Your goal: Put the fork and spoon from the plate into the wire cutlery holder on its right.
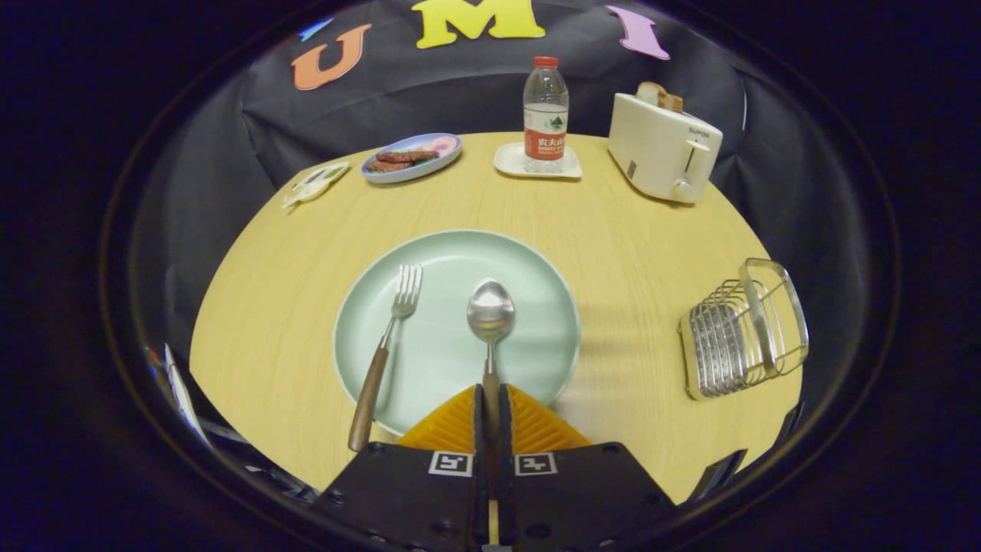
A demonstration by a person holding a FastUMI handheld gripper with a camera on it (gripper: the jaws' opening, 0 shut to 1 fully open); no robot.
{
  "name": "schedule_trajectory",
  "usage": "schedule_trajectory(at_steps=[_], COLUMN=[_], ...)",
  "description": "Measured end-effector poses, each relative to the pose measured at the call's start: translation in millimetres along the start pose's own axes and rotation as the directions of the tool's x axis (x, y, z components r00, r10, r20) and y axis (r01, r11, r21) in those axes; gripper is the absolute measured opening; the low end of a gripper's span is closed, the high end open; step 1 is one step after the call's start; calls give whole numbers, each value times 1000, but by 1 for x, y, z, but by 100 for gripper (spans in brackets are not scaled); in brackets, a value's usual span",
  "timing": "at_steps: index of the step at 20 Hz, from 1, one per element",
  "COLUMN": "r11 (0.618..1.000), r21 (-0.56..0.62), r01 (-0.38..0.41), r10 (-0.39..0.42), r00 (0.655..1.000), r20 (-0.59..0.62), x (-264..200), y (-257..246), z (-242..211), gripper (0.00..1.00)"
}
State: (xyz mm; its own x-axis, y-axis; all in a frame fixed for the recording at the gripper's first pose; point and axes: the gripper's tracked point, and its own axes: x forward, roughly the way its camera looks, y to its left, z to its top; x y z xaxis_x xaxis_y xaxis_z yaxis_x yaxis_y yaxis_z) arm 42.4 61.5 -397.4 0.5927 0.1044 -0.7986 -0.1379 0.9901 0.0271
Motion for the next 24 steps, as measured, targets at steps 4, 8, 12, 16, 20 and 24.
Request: schedule_trajectory(at_steps=[4,8,12,16,20,24], r11=[998,996,997,997,999,998], r21=[-31,-52,-46,-22,16,56], r01=[-48,-73,-65,-72,-42,-1], r10=[49,77,72,75,37,-12], r00=[998,993,985,980,974,970], r20=[41,89,155,183,224,243], x=[-33,-62,-96,-129,-157,-173], y=[-5,-20,-48,-82,-128,-168], z=[14,28,44,52,56,52], gripper=[5,1,1,1,0,1])
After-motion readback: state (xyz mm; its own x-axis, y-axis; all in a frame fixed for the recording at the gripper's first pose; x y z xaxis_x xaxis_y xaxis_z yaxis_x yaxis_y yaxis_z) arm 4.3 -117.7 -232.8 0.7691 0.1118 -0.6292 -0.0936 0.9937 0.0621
